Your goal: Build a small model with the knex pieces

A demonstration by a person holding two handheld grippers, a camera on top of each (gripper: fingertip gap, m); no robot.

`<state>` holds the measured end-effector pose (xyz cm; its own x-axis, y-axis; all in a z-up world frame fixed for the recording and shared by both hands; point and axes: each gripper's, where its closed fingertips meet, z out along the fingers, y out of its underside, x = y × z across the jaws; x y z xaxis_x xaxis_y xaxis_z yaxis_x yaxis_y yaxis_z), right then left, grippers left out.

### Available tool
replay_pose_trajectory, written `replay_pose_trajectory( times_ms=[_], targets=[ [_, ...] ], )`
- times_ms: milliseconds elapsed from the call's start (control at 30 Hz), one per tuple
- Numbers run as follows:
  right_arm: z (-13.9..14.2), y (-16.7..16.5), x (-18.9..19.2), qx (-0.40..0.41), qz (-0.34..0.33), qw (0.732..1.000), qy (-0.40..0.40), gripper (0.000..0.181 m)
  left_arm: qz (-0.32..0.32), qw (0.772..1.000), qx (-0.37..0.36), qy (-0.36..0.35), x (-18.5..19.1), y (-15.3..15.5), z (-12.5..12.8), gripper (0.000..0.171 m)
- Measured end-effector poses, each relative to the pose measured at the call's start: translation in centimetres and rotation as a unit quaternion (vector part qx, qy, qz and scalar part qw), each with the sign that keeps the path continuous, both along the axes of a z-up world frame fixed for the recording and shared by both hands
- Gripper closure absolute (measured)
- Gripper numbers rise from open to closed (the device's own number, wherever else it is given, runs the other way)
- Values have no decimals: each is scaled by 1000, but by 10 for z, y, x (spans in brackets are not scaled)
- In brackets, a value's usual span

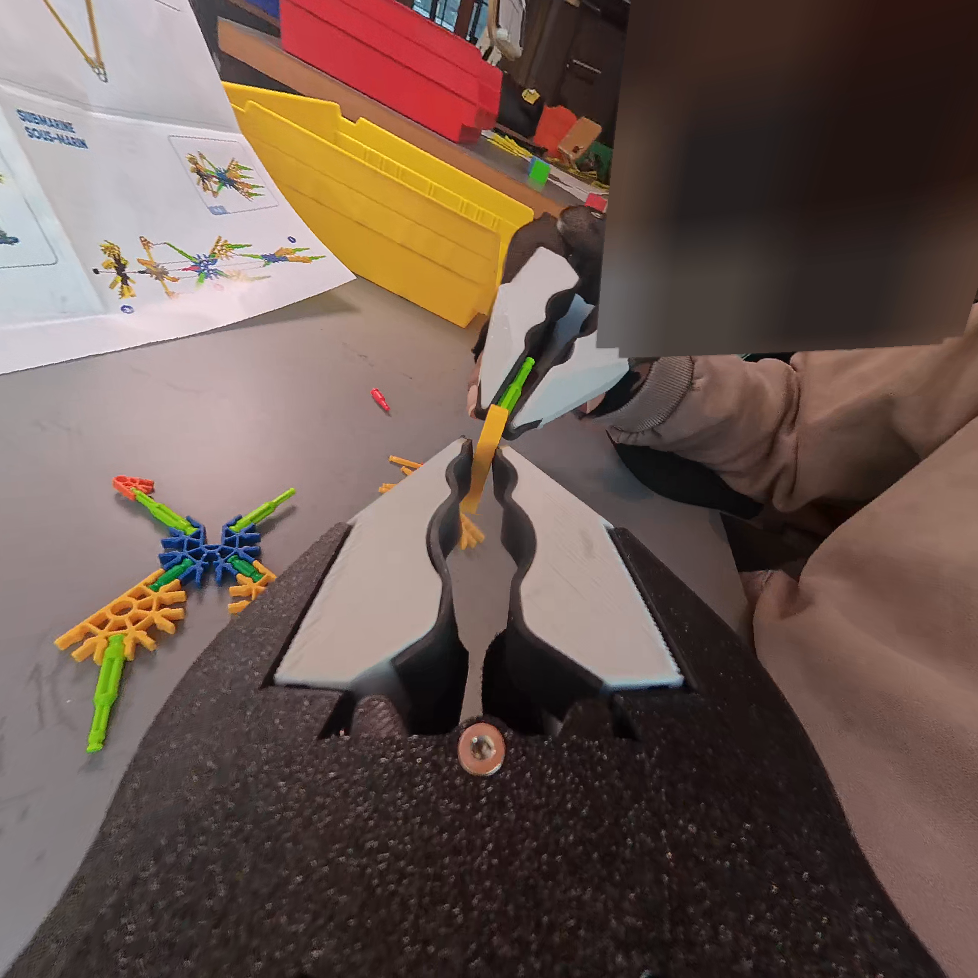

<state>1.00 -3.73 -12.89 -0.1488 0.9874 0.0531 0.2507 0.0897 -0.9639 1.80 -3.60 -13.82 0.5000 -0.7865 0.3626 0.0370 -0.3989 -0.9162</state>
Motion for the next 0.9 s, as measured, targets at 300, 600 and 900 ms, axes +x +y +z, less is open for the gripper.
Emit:
replay_pose_trajectory(
  times_ms=[300,600,900],
  targets=[
    [6,17,-10,251,-159,955,-22,179,131,987,35,85,-9,22,0,167],
    [2,32,-11,137,-152,979,12,178,149,987,-54,8,-37,46,-16,166],
    [4,43,11,13,-96,994,50,178,219,975,-2,46,-97,53,-8,166]
  ],
)
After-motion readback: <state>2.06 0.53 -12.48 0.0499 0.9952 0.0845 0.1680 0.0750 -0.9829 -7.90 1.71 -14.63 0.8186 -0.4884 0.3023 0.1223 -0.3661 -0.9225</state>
